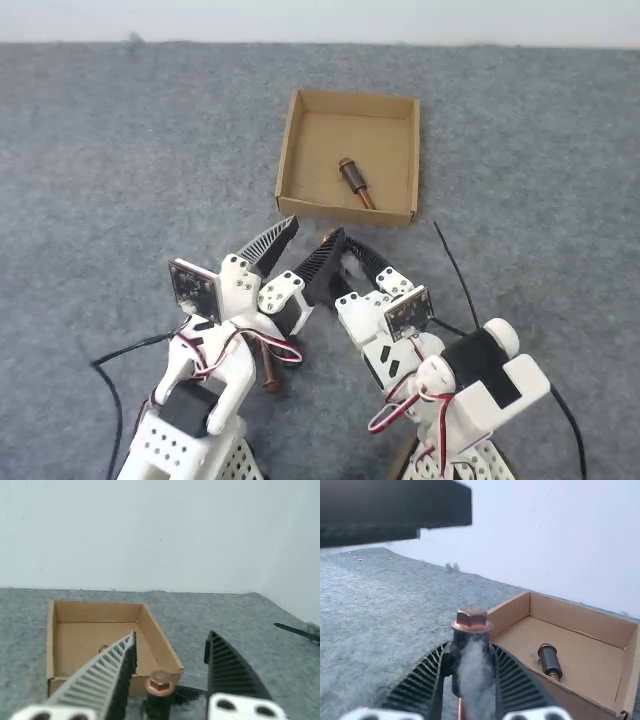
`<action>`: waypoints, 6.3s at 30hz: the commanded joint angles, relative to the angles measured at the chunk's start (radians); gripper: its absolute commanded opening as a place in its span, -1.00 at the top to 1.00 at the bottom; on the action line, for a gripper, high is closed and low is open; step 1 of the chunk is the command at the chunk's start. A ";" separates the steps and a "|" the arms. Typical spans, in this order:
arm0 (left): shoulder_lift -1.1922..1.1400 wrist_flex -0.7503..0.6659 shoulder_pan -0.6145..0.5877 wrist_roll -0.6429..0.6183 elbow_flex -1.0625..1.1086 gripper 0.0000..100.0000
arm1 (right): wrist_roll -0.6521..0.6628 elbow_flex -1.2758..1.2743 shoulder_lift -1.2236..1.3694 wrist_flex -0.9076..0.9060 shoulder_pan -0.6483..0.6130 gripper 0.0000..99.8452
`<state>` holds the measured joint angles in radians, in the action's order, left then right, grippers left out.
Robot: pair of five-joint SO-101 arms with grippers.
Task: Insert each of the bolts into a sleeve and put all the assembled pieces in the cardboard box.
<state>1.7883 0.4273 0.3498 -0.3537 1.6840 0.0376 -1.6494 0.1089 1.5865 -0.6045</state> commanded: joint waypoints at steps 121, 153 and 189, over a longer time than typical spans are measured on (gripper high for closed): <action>-0.012 0.552 -0.491 0.279 0.004 0.96 | 0.141 1.854 0.325 -2.410 0.291 0.85; -0.012 0.554 -0.491 0.322 0.004 0.96 | 0.258 1.823 -0.030 -3.347 0.039 0.98; -0.012 0.554 -0.488 0.327 0.004 0.96 | 0.657 1.356 -0.024 -2.700 0.025 0.70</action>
<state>1.7868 0.9996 -0.1320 -0.0345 1.6978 0.6667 -0.3038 0.0706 -1.1477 -0.5677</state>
